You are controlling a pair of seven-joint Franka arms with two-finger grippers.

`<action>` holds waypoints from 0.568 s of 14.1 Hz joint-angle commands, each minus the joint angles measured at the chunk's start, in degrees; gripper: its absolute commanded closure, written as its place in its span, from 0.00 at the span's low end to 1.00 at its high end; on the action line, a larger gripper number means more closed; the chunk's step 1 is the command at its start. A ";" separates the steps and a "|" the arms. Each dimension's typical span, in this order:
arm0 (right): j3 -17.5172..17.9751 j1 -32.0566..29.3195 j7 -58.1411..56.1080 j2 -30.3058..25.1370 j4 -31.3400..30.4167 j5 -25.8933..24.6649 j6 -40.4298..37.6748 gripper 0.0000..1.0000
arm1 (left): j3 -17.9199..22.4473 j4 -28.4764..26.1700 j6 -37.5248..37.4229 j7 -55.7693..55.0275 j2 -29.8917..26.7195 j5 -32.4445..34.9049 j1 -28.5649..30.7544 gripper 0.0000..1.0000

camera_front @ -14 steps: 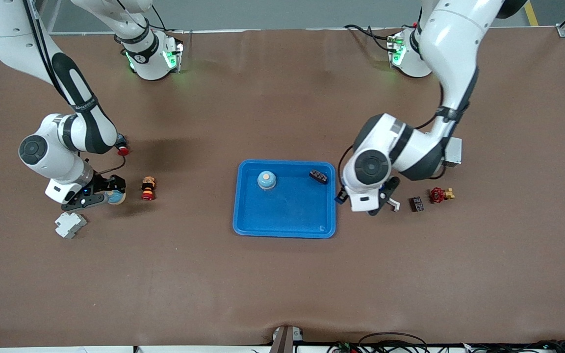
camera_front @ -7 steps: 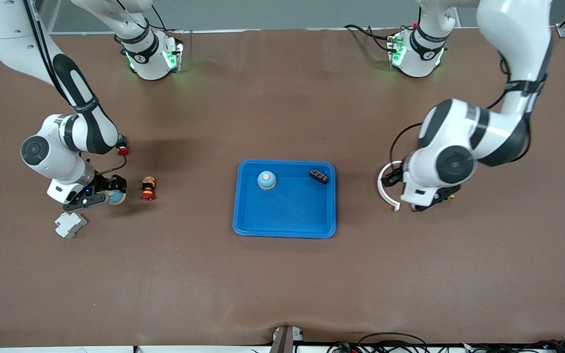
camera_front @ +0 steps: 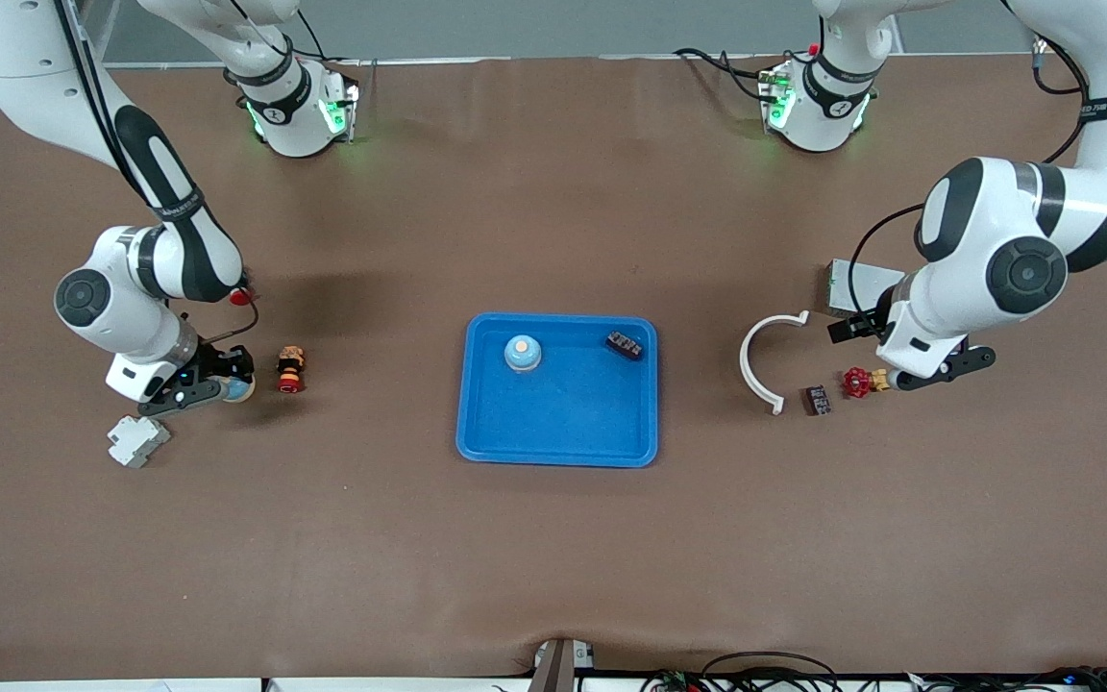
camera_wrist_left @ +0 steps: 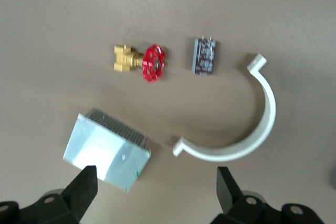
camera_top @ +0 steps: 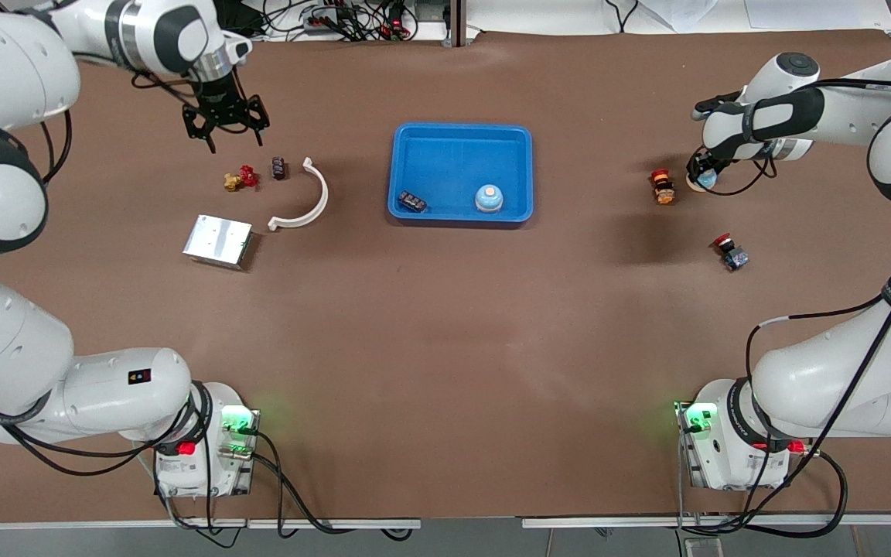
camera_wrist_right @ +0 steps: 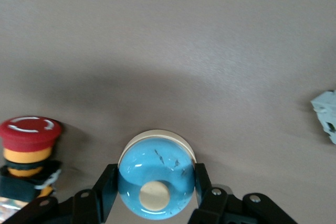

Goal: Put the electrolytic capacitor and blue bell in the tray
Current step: 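Grasp the second blue button while the left gripper reaches the second capacitor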

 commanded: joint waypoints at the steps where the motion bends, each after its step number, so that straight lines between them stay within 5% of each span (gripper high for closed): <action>1: 0.22 1.73 2.73 -2.29 4.10 0.41 -8.98 1.00 | -0.81 -10.29 12.55 3.87 -3.62 0.88 2.72 0.00; 5: 4.08 4.10 12.02 -5.54 16.66 1.55 -30.33 1.00 | -0.72 -10.49 19.35 3.80 -0.20 1.23 2.46 0.00; 8: 5.94 8.40 23.88 -6.42 23.36 1.64 -37.23 1.00 | -0.72 -4.79 19.36 2.83 3.76 1.32 1.94 0.00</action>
